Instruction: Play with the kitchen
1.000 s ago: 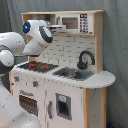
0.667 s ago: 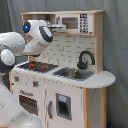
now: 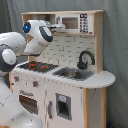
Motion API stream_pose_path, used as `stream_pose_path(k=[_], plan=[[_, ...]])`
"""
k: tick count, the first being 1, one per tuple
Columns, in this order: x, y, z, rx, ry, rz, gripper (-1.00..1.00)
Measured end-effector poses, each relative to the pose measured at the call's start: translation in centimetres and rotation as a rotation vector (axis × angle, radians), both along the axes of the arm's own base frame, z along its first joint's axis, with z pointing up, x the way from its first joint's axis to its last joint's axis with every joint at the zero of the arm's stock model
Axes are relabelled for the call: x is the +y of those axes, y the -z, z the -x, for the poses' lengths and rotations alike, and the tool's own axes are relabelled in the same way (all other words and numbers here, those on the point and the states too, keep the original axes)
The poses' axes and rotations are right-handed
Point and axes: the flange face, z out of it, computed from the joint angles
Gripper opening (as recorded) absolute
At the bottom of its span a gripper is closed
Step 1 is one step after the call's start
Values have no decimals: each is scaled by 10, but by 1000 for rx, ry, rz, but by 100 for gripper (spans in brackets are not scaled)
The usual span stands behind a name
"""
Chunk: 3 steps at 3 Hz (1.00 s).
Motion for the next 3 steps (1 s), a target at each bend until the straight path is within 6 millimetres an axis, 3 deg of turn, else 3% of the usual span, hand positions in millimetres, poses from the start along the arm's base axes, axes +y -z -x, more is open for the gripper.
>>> stream_pose_path(k=[1,3], plan=[[0,-1,0,-1,0,0,-100],[-9,0,23,-2,-31,-43,-100]])
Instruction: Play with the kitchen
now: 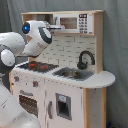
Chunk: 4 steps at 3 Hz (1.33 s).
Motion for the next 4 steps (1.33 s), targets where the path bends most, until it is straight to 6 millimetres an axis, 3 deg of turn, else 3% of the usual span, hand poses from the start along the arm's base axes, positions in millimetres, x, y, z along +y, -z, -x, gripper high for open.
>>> stream_pose_path(k=[4], plan=[[-21,7,43,-64,-94,-55,-100]])
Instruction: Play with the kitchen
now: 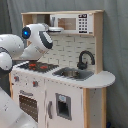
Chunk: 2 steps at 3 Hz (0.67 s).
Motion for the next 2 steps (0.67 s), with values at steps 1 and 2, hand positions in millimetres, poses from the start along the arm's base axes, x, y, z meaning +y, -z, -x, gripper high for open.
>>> stream_pose_path(k=[1,2], plan=[[-6,0,12,1,-10,-14,-100],[-13,4,27,-32,-19,-13,-100]])
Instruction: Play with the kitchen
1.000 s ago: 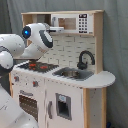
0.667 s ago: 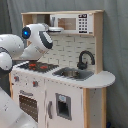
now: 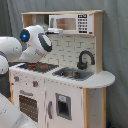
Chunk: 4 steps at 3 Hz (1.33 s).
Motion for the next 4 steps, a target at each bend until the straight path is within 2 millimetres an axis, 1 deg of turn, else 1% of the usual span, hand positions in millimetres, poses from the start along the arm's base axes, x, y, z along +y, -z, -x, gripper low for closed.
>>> stream_pose_path(k=[1,2,3,4], plan=[[8,-10,14,-31,-25,-5,-100],[13,-13,18,-37,-33,-5,100],[30,-21,36,-55,-52,-2,100],[77,-48,71,-121,-127,-16,100]])
